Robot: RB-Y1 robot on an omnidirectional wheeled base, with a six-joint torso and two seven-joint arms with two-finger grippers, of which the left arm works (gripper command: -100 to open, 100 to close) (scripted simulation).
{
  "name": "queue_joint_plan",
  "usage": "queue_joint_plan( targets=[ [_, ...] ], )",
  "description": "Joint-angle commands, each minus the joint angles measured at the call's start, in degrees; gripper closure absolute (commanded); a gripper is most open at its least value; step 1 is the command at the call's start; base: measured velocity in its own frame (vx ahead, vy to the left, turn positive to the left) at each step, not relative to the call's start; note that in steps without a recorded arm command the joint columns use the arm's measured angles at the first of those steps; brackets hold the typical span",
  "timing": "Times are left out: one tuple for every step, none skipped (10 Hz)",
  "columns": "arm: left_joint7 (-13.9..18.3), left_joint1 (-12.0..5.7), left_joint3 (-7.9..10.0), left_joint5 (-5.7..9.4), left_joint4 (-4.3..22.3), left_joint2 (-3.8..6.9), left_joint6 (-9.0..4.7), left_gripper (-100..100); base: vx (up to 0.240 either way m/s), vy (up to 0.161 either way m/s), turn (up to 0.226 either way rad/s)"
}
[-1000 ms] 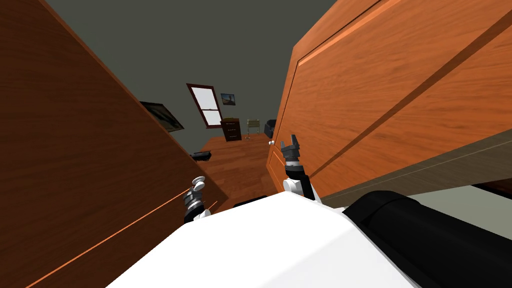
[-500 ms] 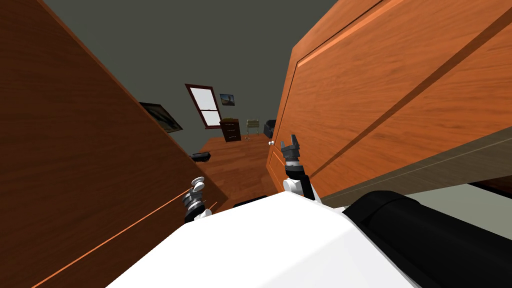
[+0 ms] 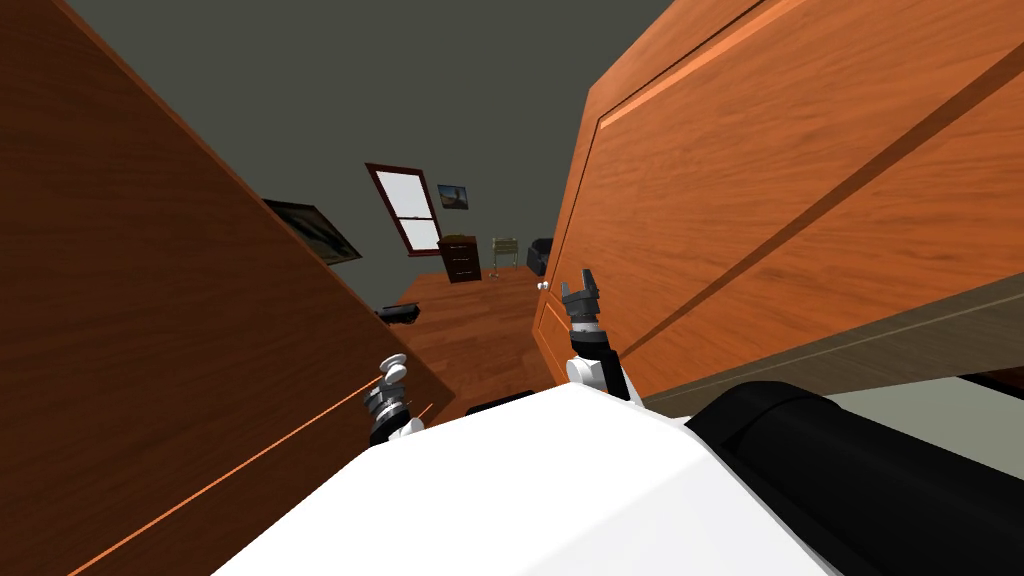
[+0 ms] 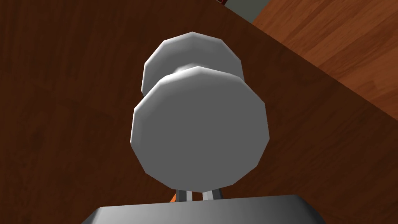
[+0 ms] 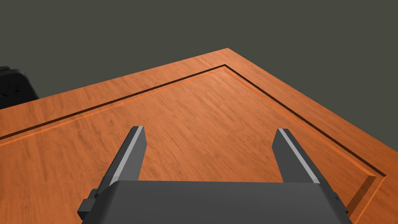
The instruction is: Push the door open
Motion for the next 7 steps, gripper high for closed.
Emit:
queue_joint_plan(
  targets=[
    [0.1,-0.61,-0.02,-0.11,-1.7,0.38,-0.60,100,-0.003,0.000,0.019],
    [2.3,-0.80,0.20,0.75,-1.7,0.12,-0.56,100,0.009,0.010,-0.028],
    [2.4,-0.80,0.20,0.75,-1.7,0.12,-0.56,100,0.014,0.018,-0.034],
    [4.4,-0.99,0.43,1.60,-1.7,-0.14,-0.53,100,0.024,0.025,-0.032],
    [4.8,-0.99,0.43,1.60,-1.7,-0.14,-0.53,100,0.022,0.016,-0.018],
    [7.1,-1.18,0.65,2.46,-1.7,-0.41,-0.49,100,0.029,0.014,-0.045],
    [7.1,-1.18,0.65,2.46,-1.7,-0.41,-0.49,100,0.029,0.022,-0.016]
  ],
)
